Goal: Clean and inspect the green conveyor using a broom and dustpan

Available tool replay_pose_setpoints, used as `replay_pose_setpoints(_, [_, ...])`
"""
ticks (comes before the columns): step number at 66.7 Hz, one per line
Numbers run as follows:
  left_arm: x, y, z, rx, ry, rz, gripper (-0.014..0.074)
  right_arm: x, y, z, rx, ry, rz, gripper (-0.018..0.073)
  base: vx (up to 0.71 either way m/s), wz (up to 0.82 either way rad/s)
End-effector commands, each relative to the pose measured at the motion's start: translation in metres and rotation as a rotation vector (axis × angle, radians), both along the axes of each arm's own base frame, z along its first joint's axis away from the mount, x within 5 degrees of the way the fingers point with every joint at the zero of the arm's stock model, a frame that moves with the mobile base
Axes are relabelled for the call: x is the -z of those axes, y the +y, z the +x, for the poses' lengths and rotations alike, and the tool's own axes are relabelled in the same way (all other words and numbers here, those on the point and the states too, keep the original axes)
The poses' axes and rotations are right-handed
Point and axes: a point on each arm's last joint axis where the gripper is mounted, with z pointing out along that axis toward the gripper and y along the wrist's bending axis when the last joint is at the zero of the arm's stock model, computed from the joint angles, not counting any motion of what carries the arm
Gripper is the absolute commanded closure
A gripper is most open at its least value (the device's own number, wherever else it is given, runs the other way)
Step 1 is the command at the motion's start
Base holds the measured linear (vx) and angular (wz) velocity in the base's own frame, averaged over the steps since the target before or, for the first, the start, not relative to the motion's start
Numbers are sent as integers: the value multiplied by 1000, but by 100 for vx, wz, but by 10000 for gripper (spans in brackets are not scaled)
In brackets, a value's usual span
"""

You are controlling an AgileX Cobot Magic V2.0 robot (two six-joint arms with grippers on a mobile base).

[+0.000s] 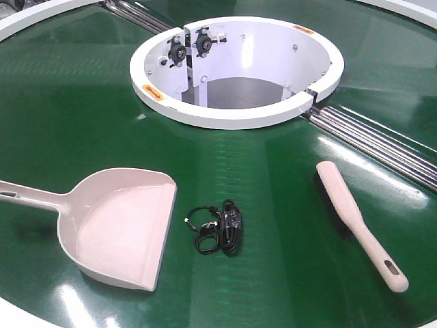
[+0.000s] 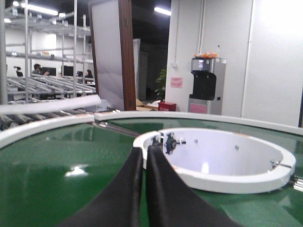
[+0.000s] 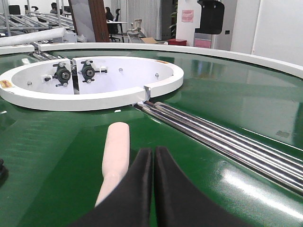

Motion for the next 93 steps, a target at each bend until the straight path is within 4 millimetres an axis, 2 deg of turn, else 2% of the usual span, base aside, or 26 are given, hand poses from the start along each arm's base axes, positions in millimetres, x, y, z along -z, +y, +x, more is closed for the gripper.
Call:
replay_pose_setpoints(1, [-33,0,6,-9,38,5,603,-1,0,0,4,-73,-3,569,0,0])
replay_pose_setpoints(12, [-49,0,32,-28,301,20,603,-1,0,0,4,-74,-3,569,0,0])
replay_pose_setpoints(23, [-41,-1,54,-34,459,31,603,-1,0,0,4,-74,-3,569,0,0])
replay_pose_setpoints(45, [-36,-2,67,-32,504,35,589,-1,0,0,4,-74,-3,569,0,0])
replay_pose_setpoints(54, [-36,-2,67,-32,504,36,498,-1,0,0,4,-74,-3,569,0,0])
replay_pose_setpoints(66, [-36,-2,67,-32,505,39,223,-1,0,0,4,-74,-3,569,0,0])
replay_pose_setpoints(75, [-36,-2,67,-32,503,38,74,-1,0,0,4,-74,-3,569,0,0])
replay_pose_setpoints(80, [-36,-2,67,-30,504,22,43,-1,0,0,4,-74,-2,569,0,0])
replay_pose_setpoints(93, [-41,-4,68,-18,489,-21,41,-1,0,0,4,-74,-2,569,0,0])
